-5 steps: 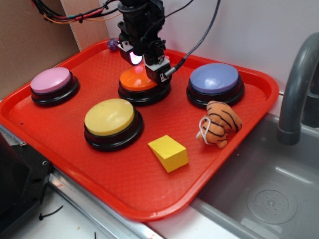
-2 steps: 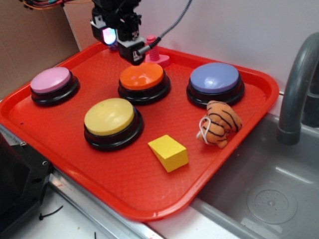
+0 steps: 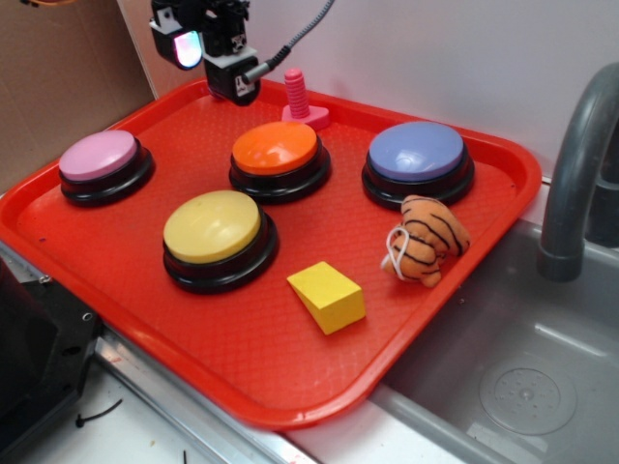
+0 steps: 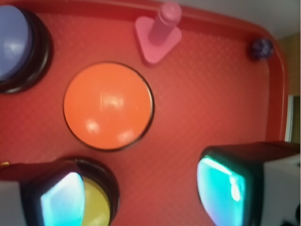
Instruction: Push the orange button.
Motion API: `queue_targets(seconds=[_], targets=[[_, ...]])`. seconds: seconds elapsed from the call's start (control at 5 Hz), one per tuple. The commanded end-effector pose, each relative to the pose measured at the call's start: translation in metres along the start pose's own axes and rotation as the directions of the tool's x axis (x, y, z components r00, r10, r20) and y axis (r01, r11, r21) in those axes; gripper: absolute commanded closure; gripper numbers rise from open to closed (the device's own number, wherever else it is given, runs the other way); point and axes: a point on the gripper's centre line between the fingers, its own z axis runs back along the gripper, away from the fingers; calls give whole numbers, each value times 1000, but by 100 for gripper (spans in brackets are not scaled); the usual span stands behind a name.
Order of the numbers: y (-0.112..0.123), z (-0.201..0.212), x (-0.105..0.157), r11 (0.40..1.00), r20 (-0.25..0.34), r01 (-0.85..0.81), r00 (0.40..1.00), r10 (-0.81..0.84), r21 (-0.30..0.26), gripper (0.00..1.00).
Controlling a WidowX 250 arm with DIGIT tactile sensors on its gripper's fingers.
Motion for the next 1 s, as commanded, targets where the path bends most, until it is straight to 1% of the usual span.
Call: queue_targets(seconds=[0.0,0.2,0.8], targets=[[19,38,-5,998,59,-57,997,58,-3,0],[20,44,-10,998,41,-69,997,69,-4,0],[27,59,-25,995,20,-104,994,104,-9,0]])
